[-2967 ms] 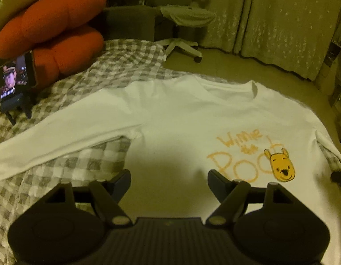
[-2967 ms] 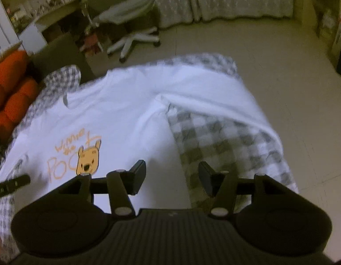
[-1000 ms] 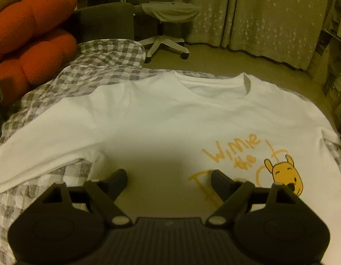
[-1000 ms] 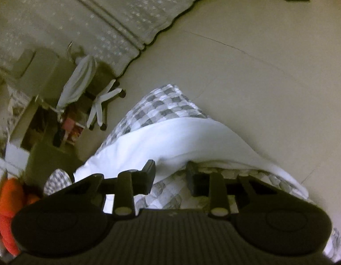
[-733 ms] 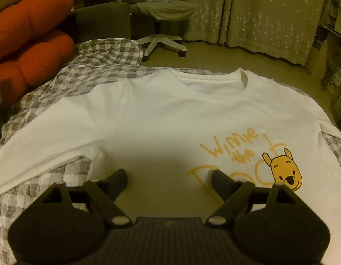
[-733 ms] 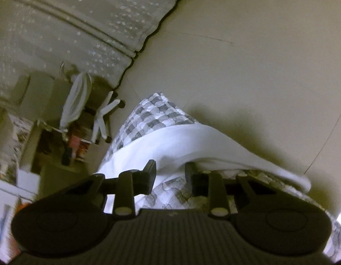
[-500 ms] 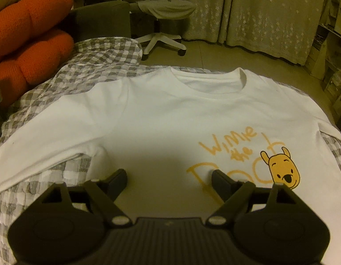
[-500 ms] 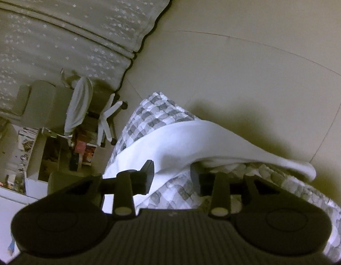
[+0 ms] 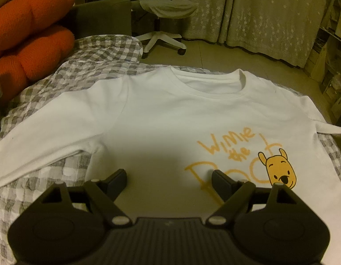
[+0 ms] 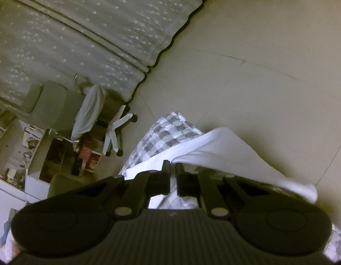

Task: Fold clothes
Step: 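Roll the right gripper, grasp the sleeve and lift it off the bedspread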

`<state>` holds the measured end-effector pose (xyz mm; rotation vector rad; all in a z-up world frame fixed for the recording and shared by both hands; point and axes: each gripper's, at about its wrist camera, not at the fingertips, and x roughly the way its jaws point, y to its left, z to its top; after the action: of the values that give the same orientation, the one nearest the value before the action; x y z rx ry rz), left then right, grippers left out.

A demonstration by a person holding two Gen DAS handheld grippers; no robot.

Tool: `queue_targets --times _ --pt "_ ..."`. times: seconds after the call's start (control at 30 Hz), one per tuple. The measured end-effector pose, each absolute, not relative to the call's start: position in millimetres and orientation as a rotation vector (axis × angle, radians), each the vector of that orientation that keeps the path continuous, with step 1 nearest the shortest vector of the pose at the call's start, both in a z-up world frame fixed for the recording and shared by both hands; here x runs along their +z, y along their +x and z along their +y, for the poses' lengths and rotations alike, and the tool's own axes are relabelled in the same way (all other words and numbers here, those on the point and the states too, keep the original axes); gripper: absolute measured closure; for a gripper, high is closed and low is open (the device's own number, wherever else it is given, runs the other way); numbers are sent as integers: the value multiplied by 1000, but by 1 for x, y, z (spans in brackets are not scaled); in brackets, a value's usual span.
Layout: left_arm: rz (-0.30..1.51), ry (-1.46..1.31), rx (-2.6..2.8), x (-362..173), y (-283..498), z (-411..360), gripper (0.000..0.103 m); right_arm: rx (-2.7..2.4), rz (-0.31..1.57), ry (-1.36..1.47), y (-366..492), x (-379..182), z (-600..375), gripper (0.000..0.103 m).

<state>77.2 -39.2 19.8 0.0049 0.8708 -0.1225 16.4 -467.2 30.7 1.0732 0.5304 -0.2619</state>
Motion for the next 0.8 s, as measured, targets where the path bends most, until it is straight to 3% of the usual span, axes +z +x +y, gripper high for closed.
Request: queue_targets --times 0.17,0.33,0.37,0.43,0.47,0.8 --pt "874 0 -124 20 77 -39 18 -285 544 1134 11 26 -472 95" --pt "877 -1 -129 20 78 -38 18 -301 651 1258 7 6 -492 85" --pt "878 -1 -129 20 79 -38 18 -327 650 1288 4 2 -496 81" --pt "879 -4 -129 20 80 -38 18 -383 638 1352 -4 -6 -506 52" --pt "879 -2 -129 20 80 -39 17 -412 631 1383 -8 -10 -510 48" --pt "854 15 -108 17 79 -44 16 -518 673 1564 -7 -47 -521 48"
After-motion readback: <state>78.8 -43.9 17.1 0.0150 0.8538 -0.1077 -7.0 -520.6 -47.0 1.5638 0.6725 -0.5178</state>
